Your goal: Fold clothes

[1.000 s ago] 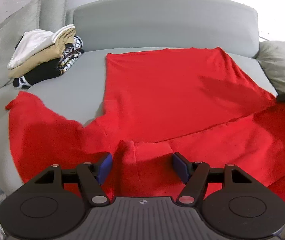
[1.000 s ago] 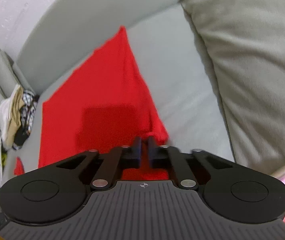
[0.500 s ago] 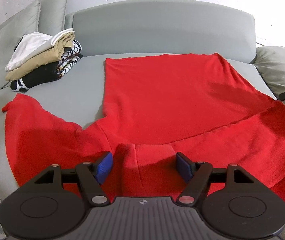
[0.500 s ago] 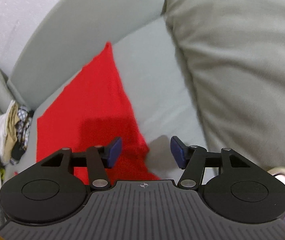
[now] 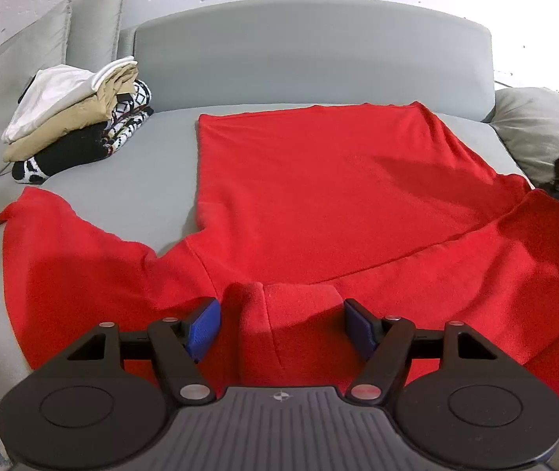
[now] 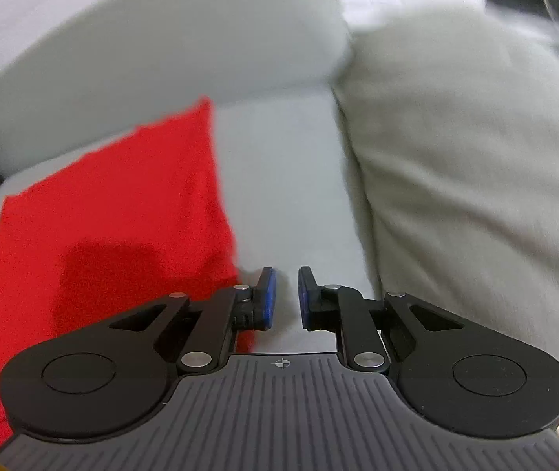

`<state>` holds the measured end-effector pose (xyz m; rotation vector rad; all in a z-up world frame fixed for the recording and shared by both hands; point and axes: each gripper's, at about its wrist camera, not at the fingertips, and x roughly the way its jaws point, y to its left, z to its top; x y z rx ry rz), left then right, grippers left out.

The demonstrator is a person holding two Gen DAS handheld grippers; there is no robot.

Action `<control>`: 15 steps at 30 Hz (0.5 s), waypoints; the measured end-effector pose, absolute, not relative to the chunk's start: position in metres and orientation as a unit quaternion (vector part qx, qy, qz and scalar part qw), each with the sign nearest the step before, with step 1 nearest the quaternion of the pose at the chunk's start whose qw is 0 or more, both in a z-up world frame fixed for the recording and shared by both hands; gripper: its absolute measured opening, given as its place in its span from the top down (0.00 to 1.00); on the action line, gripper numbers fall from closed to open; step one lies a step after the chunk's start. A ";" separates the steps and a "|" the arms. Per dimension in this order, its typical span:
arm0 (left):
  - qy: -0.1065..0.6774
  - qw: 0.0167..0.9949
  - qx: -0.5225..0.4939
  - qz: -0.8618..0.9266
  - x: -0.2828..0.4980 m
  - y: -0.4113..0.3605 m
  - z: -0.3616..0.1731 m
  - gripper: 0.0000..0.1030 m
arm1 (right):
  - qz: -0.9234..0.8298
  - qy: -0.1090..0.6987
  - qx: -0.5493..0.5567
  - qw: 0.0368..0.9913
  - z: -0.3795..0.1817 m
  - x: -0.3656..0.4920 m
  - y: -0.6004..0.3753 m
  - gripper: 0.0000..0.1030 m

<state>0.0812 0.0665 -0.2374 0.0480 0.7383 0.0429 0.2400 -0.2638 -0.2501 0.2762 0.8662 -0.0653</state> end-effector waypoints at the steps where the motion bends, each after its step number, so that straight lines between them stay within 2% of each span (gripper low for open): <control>1: 0.359 0.933 0.023 0.020 0.080 0.067 -0.238 0.33 | -0.019 0.434 0.180 0.883 -0.249 0.236 -0.278 0.74; 3: 0.355 0.935 0.021 0.018 0.079 0.068 -0.239 0.33 | 0.040 0.448 0.258 0.855 -0.251 0.223 -0.303 0.33; 5: 0.351 0.936 0.019 0.017 0.078 0.068 -0.240 0.33 | 0.077 0.464 0.264 0.842 -0.254 0.211 -0.311 0.27; 9: 0.351 0.936 0.009 0.018 0.078 0.070 -0.240 0.33 | 0.131 0.500 0.226 0.826 -0.258 0.189 -0.317 0.33; 10: 0.351 0.936 0.006 0.019 0.078 0.070 -0.240 0.33 | 0.142 0.507 0.213 0.823 -0.258 0.181 -0.310 0.36; 12: 0.351 0.936 0.007 0.020 0.078 0.069 -0.240 0.33 | 0.136 0.512 0.167 0.832 -0.255 0.173 -0.306 0.67; 13: 0.352 0.936 0.009 0.020 0.078 0.069 -0.240 0.33 | 0.138 0.513 0.172 0.830 -0.253 0.171 -0.308 0.74; 14: 0.352 0.936 0.010 0.021 0.078 0.068 -0.240 0.33 | 0.141 0.514 0.177 0.828 -0.252 0.168 -0.310 0.97; 15: 0.352 0.936 0.012 0.022 0.079 0.068 -0.240 0.32 | 0.143 0.512 0.173 0.829 -0.249 0.163 -0.313 0.96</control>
